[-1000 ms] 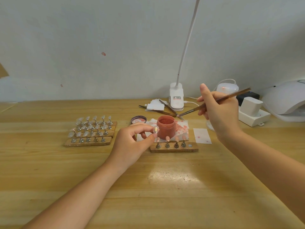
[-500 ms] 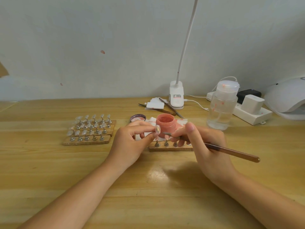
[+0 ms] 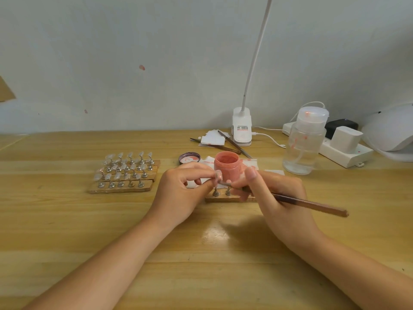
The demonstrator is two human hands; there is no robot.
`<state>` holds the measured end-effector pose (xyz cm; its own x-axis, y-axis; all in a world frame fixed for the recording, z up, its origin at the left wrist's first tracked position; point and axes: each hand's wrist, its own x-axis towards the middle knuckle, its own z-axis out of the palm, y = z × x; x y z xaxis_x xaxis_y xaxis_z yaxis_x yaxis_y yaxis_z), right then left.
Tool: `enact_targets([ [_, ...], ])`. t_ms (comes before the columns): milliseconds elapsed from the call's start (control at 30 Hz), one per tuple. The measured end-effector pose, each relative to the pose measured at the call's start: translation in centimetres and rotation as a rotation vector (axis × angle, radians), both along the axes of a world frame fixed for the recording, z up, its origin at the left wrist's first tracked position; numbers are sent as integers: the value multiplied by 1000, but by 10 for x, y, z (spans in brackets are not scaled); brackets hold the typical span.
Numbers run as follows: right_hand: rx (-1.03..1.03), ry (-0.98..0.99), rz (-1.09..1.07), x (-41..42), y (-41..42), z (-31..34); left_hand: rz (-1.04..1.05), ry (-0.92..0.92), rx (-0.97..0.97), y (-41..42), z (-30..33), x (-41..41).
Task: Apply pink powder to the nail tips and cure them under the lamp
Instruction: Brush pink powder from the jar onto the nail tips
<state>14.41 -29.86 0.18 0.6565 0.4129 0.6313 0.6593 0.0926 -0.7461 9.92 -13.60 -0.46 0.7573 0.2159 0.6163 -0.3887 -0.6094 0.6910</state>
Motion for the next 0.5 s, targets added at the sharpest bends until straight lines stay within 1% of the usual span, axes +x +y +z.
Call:
enact_targets([
  [33,35,46,13,0,0,0,-5,-5,0,0,0,0],
  [67,64,49,15,0,-1,-1,-12,-9,1,-1,0,0],
  [167,33,-62,-6,-2,1,3,-33,-20,9,-1,0,0],
  [200,13,-64,-2,-1,1,3,-38,-26,7,-1,0,0],
  [267,26,26,24,-3,1,1,-52,-44,-7,-2,0,0],
  [333,84,92,27,-3,0,0,-62,-55,-23,-3,0,0],
  [433,110,38,11,-3,1,0,-63,-56,-22,-2,0,0],
  [500,85,55,6,-2,1,0,-59,-54,-11,-1,-1,0],
])
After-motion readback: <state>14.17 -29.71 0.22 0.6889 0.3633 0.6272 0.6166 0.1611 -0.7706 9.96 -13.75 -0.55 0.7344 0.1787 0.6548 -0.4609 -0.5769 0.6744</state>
